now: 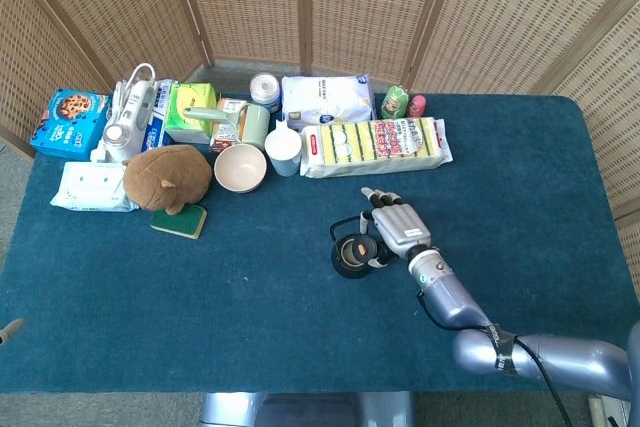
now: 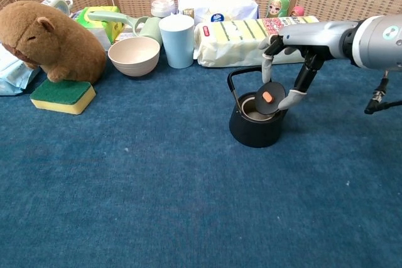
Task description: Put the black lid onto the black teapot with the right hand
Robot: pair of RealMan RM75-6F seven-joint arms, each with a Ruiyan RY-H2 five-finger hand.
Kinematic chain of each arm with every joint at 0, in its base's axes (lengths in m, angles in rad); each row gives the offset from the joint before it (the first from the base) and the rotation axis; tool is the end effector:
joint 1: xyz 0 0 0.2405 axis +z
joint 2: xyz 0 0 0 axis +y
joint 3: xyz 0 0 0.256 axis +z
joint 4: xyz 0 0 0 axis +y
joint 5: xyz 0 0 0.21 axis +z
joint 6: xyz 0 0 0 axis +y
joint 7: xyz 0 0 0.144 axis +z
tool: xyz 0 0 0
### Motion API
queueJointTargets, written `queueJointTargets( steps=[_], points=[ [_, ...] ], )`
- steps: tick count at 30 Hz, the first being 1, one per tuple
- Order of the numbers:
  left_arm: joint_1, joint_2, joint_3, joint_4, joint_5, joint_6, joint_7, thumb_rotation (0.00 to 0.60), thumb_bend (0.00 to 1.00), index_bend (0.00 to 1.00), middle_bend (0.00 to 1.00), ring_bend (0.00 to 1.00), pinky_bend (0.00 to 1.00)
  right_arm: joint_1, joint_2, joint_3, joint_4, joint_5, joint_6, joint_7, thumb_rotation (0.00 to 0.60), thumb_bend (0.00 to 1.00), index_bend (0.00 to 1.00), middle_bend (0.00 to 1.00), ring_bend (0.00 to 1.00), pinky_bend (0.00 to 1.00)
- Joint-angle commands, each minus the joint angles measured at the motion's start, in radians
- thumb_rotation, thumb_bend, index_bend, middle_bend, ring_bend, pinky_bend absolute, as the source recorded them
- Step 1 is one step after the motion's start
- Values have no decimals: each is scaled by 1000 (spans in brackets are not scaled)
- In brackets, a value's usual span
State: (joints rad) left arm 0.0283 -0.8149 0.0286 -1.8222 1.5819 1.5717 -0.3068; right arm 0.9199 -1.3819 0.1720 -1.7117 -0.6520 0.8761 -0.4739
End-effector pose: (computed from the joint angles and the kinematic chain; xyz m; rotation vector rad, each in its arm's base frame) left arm -0.2929 0.1299 0.2287 -1.2913 -1.0998 -1.0239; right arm -0.1175 -0.3514 0.0068 1.8822 -1.1773 0.7628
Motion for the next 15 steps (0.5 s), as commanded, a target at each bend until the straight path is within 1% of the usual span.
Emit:
queueJointTargets(
  steps=[1, 5, 7, 9, 11, 15],
  points=[
    [1, 0, 0, 1, 1, 1, -2, 600, 86, 0, 0, 0, 0, 3, -9, -6, 6, 6, 9, -3, 600, 213, 430, 0, 0, 0],
    [0, 1, 1, 2, 1, 0, -3, 600, 86, 0, 0, 0, 0, 4, -10, -8, 6, 15, 8, 4, 600, 212, 323, 0, 0, 0],
    [0, 1, 1, 2, 1, -1, -2, 600, 87, 0, 0, 0, 0, 6, -9, -12, 4, 17, 6, 4, 600, 211, 254, 0, 0, 0],
    [0, 1, 1, 1, 1, 0, -2, 600, 86, 0, 0, 0, 0, 8, -4, -18, -2, 22, 5, -1, 600, 209, 209, 0, 0, 0],
    [1, 1, 0, 1, -1, 2, -2, 600, 86, 0, 0, 0, 0, 11, 4, -25, -11, 31, 5, -10, 600, 209, 190, 0, 0, 0],
    [1, 2, 0, 0, -2, 1, -3, 600, 86, 0, 0, 0, 0, 11, 22, -31, -35, 35, 15, -14, 600, 209, 184, 0, 0, 0]
  ],
)
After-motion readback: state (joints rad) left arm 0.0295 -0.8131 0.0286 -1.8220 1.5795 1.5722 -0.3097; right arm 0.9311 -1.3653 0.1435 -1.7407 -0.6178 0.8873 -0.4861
